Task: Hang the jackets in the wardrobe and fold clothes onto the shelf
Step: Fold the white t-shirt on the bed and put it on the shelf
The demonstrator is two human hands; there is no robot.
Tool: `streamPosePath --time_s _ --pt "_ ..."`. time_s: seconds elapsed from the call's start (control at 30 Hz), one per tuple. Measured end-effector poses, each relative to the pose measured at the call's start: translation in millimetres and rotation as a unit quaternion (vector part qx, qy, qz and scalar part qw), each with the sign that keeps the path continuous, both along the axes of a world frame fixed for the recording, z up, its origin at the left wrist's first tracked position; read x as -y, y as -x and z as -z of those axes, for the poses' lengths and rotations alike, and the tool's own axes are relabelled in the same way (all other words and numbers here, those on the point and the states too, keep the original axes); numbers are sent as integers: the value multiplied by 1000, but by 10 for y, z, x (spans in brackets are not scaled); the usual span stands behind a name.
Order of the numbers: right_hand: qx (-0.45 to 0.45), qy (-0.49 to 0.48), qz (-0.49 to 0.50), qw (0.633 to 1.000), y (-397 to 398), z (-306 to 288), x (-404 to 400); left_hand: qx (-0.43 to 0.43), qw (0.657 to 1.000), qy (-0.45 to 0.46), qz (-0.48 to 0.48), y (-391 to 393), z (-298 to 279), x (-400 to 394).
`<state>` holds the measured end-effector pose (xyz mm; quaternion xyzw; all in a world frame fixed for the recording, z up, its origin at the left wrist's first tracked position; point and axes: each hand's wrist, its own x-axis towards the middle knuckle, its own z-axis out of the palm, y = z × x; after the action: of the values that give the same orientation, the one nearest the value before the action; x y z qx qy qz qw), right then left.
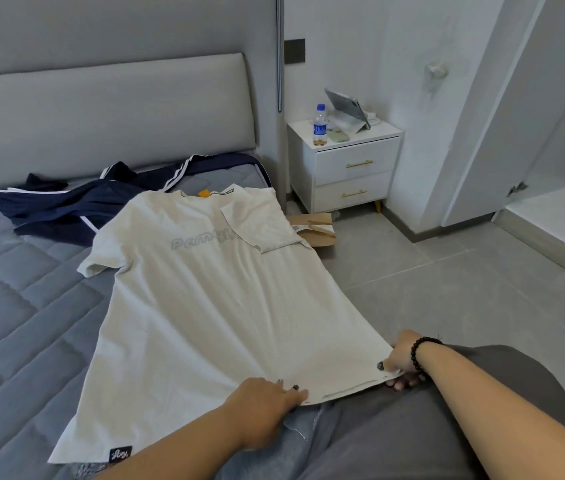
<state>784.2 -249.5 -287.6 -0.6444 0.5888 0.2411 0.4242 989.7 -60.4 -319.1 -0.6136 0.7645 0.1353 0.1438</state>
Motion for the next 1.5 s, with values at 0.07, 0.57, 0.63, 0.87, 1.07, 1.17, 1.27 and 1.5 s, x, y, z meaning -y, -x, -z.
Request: streamPosePath --time_s 0.07,0.57,0.63,0.87,1.07,1.17,1.27,1.5 --pt "-1 17 -13 1000 -17 62 -11 -60 997 11 -40 -128 15 7" --pt "2 363 -199 910 -862 387 -13 -26 904 139 -403 -1714 578 -323" --pt "42 372 -229 898 -1145 394 -20 -29 886 163 -433 -1807 589 -267" --pt "170 346 -275 881 -2294 497 -76 -76 709 281 -643 -2469 500 -24" --pt "229 330 -278 872 -3296 610 -85 2 722 236 -651 -2796 617 -36" --pt "215 353 -316 854 -3789 708 -62 14 720 235 -653 -2883 687 12" --pt "188 376 -359 834 -4198 819 -18 24 711 236 -662 -3034 697 90" --pt "191 397 -348 827 -4317 1078 10 -117 575 322 -743 -3605 523 507"
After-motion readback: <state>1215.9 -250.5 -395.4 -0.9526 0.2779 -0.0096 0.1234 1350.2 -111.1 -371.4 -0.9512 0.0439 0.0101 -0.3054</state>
